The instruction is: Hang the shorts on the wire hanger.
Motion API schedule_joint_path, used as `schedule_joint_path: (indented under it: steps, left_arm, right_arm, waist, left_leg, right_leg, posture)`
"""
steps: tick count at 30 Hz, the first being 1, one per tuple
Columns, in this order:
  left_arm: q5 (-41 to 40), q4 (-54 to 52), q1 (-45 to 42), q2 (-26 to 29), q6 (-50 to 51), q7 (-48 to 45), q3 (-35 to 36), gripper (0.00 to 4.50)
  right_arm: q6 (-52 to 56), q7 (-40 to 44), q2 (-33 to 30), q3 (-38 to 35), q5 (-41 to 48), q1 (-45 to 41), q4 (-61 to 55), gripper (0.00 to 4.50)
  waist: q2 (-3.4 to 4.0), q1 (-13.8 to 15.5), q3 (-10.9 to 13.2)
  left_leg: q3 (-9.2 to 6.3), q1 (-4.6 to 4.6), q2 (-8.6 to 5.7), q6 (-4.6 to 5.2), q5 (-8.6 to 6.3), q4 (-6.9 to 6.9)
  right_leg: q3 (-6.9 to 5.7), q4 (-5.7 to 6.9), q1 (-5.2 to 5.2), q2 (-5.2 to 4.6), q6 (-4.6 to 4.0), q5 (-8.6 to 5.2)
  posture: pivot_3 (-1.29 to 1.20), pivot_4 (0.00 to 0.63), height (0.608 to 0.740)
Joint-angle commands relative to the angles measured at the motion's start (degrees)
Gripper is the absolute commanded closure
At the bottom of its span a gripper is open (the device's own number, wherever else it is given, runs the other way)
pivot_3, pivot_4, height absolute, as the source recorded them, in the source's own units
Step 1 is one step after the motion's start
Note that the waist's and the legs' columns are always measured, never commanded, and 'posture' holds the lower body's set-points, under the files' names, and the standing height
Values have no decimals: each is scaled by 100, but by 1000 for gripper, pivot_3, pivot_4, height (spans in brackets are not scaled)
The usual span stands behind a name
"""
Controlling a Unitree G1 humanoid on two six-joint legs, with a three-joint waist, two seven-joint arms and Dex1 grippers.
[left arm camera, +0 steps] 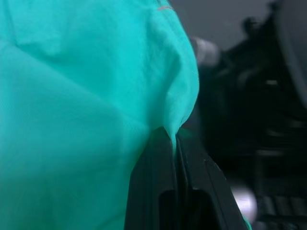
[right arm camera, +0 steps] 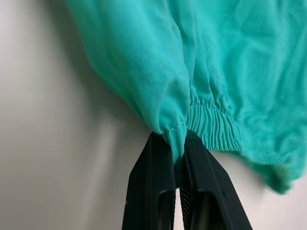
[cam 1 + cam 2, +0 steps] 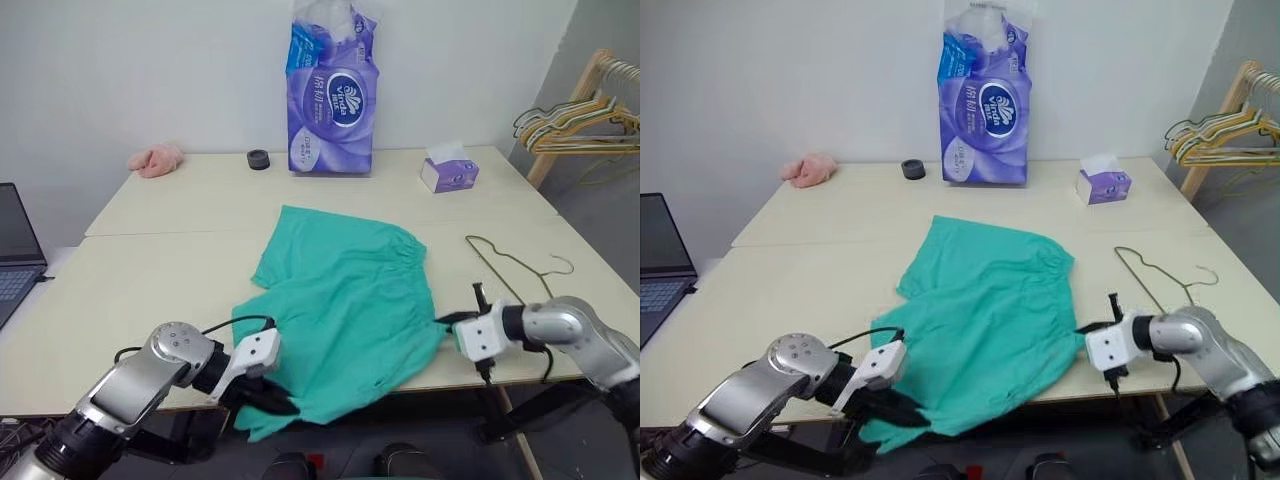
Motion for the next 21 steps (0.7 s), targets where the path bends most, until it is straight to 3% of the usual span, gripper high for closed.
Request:
schedule_joint_path:
  steps: [1, 13, 16, 21]
  left_arm:
    - [-161, -275, -11, 117, 98, -145, -29, 4500]
    - [-311, -437, -39, 97, 456, -156, -175, 4500]
    - [-361, -436, -50, 42, 575, -74, -146, 3891]
    - [-364, -404, -82, -26, 582, 5, -137, 2423]
  right_arm:
    - [383, 391, -438, -418, 527, 412, -744, 4495]
    - [1036, 1110, -647, -355, 738, 755, -1515, 4495]
    - [893, 1176, -676, -370, 666, 736, -1495, 3716]
    - [646, 1237, -887, -516, 615, 681, -1372, 2022]
  waist:
    - [0, 4, 4]
    - [0, -34, 12]
    - [-1, -33, 14]
    - [1, -28, 19]
  left_leg:
    - [1, 9, 1, 1, -1, -1]
    - [-2, 33, 7, 14, -22, -2]
    - [0, 34, 7, 14, -23, 0]
    - [2, 34, 6, 14, -23, 1]
  right_leg:
    - [0, -1, 10, 0, -3, -5]
    - [-2, 1, 31, 2, 9, -35]
    - [-3, 0, 32, 2, 10, -35]
    - [-3, -1, 32, 2, 10, -36]
  posture:
    - [-78, 24, 740]
    - [-96, 30, 740]
    - [-95, 31, 740]
    - [-95, 31, 740]
